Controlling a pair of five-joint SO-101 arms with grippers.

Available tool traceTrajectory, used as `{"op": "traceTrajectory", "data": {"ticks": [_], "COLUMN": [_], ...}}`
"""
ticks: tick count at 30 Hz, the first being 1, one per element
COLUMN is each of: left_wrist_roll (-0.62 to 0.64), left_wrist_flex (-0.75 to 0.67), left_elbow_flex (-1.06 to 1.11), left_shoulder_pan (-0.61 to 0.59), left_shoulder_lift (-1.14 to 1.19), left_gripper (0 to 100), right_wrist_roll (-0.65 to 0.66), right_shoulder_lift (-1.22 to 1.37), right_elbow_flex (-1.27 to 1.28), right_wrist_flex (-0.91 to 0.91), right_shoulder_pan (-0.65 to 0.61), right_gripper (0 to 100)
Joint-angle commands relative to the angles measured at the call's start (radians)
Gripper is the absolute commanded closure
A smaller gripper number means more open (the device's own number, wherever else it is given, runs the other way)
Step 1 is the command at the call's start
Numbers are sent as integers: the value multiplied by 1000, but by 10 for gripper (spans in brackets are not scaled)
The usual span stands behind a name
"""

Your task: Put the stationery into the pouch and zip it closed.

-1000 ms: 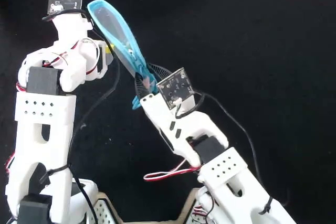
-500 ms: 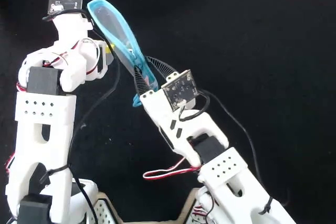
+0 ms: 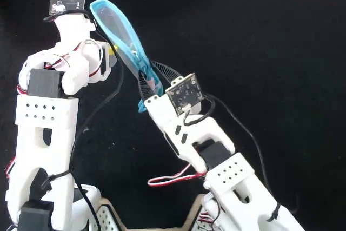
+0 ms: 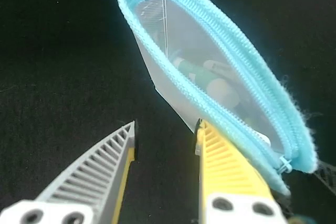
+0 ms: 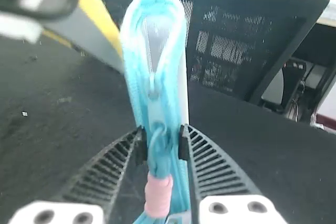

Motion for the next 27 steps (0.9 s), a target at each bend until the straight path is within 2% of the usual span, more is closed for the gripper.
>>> {"op": "traceTrajectory", "data": {"ticks": [1, 27], "left_wrist_roll": [2, 2], "left_wrist_flex": [8, 8], "left_elbow_flex": [-62, -61], "left_shoulder_pan": [5, 4], "left_shoulder_lift": [-12, -11], "left_gripper": [805, 805], "right_wrist_roll": [-3, -9], "right_shoulder_lift": [142, 104], "right_elbow_flex": [-4, -64], "right_wrist_flex": [-29, 3], "right_shoulder_pan": [17, 11], "right_gripper": [890, 892]}}
